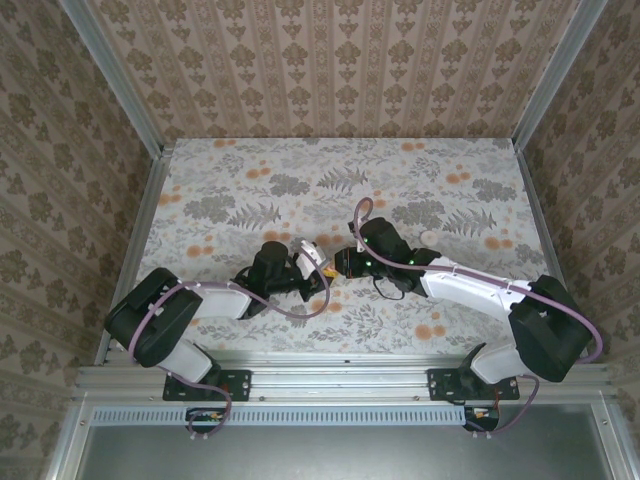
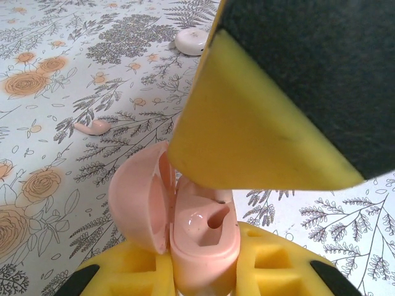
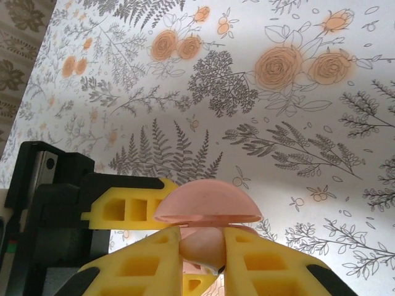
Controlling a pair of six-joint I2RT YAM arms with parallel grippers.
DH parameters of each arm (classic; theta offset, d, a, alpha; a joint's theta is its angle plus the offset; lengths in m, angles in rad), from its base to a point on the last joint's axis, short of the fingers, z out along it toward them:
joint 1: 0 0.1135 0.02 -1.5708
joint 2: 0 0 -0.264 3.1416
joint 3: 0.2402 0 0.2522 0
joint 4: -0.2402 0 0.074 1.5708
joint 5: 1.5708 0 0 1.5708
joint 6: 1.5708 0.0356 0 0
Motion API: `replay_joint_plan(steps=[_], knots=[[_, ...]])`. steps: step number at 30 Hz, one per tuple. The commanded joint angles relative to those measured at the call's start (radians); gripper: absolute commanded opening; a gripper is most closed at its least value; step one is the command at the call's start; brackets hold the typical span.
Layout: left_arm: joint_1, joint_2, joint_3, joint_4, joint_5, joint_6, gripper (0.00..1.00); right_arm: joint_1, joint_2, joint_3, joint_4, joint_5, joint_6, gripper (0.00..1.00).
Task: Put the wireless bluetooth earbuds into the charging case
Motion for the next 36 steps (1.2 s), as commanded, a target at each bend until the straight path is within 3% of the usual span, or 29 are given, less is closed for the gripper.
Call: replay_joint_plan(steps=[1, 36], knots=[[-0.006, -0.006, 0.027, 0.044, 0.006, -0.021, 0.1, 0.009, -0.054, -0.019, 0.006, 0.058, -0.014, 0.2], [0.006, -0.028, 0.044, 0.079, 0.01, -0.084, 0.1, 0.068, -0.052, -0.006, 0.018, 0.183, -0.049, 0.2]])
